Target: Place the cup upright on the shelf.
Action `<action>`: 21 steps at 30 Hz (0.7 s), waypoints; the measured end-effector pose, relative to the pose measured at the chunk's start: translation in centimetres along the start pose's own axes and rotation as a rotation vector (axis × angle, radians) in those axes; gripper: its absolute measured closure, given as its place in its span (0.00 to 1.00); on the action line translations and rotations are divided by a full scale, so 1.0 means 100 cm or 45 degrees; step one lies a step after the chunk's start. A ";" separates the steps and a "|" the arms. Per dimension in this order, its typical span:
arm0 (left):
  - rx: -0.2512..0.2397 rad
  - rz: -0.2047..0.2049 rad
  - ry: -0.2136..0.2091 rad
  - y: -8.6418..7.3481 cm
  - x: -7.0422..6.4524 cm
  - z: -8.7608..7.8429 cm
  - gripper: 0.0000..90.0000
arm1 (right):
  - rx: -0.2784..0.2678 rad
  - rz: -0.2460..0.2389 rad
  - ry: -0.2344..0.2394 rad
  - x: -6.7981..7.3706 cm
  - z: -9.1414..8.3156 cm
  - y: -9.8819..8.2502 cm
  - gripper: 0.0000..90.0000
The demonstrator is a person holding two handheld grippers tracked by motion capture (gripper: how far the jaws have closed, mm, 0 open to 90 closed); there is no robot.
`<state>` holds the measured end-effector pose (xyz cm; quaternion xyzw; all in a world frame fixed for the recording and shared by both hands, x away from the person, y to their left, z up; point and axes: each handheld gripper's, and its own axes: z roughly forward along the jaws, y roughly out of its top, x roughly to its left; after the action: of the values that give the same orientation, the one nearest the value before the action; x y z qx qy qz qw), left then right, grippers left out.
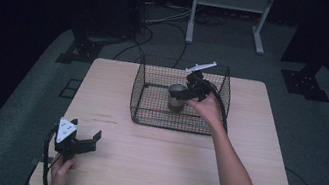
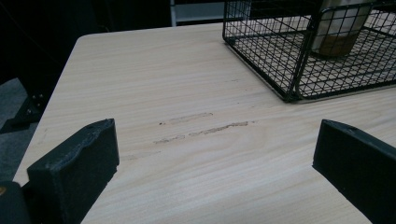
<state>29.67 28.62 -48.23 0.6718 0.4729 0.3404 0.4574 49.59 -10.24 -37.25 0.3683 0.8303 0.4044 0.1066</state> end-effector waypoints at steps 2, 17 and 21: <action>-0.003 0.003 0.001 0.000 -0.001 0.000 0.00 | -0.001 -0.010 0.008 0.002 -0.005 -0.002 0.14; 0.004 0.006 0.001 0.000 -0.001 0.000 0.00 | -0.067 -0.037 0.085 0.015 -0.047 -0.021 0.15; 0.005 0.002 0.002 0.000 0.000 0.000 0.00 | -0.082 -0.050 0.093 0.018 -0.057 -0.030 0.15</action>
<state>29.66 28.59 -48.26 0.6727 0.4734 0.3404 0.4555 44.07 -13.53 -35.58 0.3333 0.8273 0.4418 0.0960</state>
